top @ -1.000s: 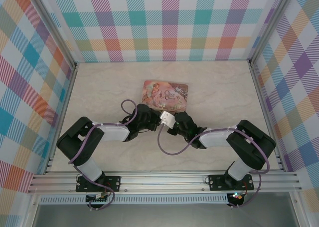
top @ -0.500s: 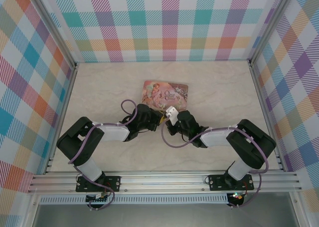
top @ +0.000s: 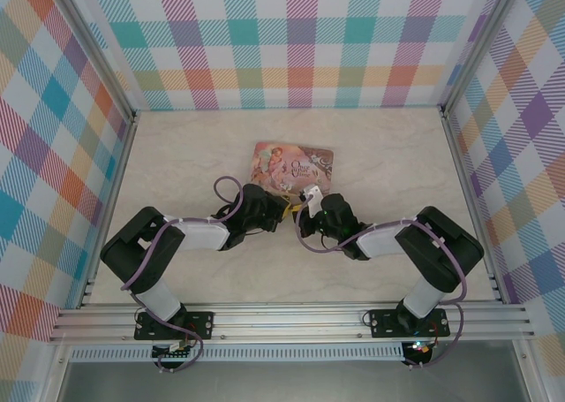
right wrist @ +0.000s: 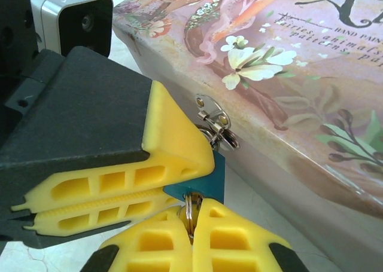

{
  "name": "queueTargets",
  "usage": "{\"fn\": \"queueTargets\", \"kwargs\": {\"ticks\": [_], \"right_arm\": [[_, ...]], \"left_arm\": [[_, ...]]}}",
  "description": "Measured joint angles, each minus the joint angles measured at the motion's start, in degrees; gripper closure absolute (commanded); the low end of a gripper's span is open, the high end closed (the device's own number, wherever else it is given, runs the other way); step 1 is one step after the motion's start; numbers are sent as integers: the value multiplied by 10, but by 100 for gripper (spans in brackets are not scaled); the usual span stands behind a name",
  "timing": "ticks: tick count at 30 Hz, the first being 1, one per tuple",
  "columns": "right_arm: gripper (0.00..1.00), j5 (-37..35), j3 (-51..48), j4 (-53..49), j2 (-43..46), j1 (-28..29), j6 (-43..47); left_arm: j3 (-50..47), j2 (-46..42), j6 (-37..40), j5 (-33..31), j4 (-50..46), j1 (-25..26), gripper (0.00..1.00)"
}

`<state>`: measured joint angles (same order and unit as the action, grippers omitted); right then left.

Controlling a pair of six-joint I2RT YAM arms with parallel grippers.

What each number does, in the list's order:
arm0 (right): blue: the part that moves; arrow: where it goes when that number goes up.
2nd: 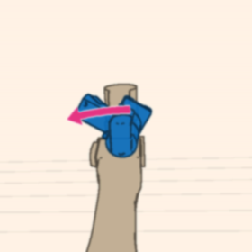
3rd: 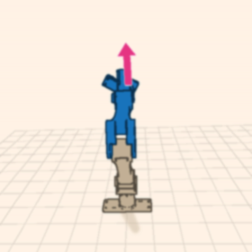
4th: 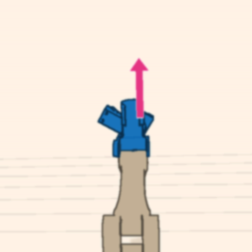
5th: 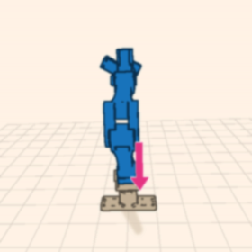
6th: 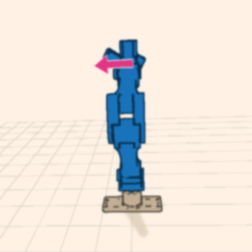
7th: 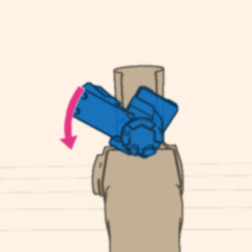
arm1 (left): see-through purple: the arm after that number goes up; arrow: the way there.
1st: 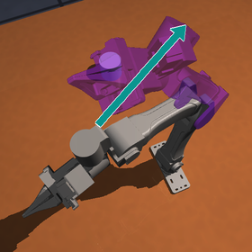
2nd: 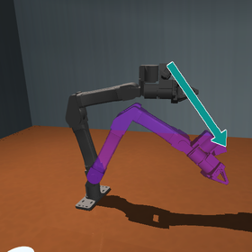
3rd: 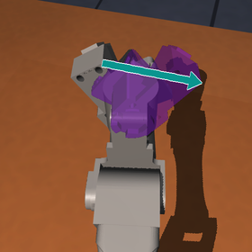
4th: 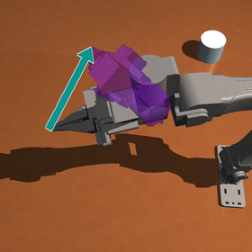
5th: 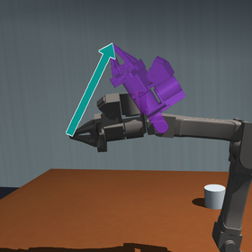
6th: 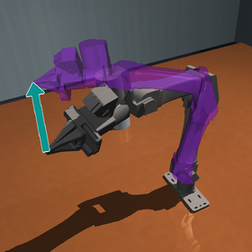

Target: Unlock a padlock with a key

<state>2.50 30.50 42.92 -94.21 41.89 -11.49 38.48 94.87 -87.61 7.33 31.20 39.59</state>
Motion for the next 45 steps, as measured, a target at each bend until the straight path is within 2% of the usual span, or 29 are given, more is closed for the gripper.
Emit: {"fn": "queueTargets", "kwargs": {"ticks": [4,9,17,24,26,33,45], "right_arm": [[100,6,0,10,-6,-3,-21],[100,-2,0,8,-7,-3,-18],[100,-12,0,10,-11,-3,-16],[100,-14,0,17,-16,-3,-15],[100,-14,0,17,-16,-3,-14],[100,-9,-1,19,-17,-3,2],[100,-26,-5,21,-17,18,47]], "left_arm": [[0,0,0,-4,0,0,99],[0,0,7,-5,1,0,79],[-5,-8,17,-4,-1,0,61],[-15,-47,31,-10,-46,-2,48],[-15,-56,36,-10,-55,-4,48],[-8,-52,41,-10,-61,-5,59],[12,-12,45,-10,-59,-7,71]]}}
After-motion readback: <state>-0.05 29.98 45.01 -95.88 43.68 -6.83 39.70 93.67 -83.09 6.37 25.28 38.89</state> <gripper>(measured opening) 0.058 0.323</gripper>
